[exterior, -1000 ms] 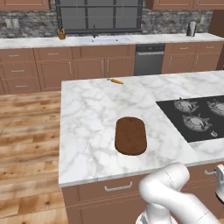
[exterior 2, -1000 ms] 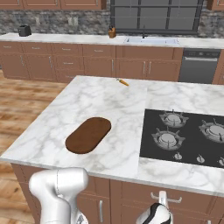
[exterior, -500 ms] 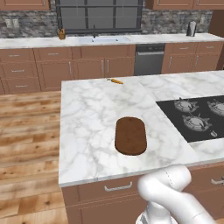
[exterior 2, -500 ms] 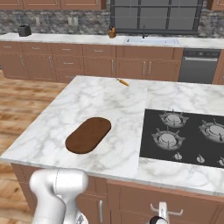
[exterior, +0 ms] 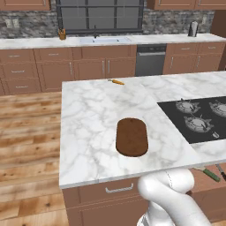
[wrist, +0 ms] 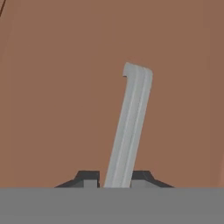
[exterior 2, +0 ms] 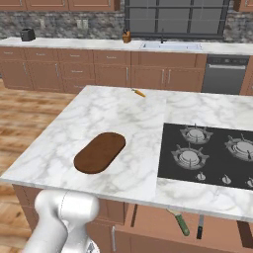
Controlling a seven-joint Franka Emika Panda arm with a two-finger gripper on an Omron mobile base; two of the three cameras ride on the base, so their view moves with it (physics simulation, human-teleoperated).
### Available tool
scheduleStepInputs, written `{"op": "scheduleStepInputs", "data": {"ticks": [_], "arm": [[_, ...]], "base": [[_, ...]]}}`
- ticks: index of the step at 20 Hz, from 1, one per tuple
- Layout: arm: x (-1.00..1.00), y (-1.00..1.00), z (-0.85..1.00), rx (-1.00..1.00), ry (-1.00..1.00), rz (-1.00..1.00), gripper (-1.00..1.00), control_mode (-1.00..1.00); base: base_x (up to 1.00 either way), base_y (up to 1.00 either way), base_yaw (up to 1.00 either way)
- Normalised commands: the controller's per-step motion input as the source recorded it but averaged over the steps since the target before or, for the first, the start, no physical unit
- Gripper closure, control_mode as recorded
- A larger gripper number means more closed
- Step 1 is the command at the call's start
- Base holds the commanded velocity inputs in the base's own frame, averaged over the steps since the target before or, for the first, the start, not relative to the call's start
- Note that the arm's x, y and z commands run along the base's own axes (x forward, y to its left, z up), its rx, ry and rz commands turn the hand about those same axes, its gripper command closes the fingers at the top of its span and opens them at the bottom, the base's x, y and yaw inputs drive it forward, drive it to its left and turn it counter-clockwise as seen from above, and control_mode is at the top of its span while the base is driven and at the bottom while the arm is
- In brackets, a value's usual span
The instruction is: Open the drawer on the right and place the cutting tools on the cutting board.
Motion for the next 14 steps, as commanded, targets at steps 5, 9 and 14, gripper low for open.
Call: {"op": "scheduleStepInputs", "data": {"ticks": [5,9,14], "arm": [[-0.89,-0.04,-0.01,0.00,0.00,0.00,1.00,-1.00],[-0.40,0.00,-0.10,-0.03,0.12,-0.01,-1.00,-1.00],[-0.17,-0.06,-0.11,-0.06,0.23,-0.02,-1.00,-1.00]], "base": [[0.00,0.00,0.00],[0.00,0.00,0.00],[0.00,0.00,0.00]]}}
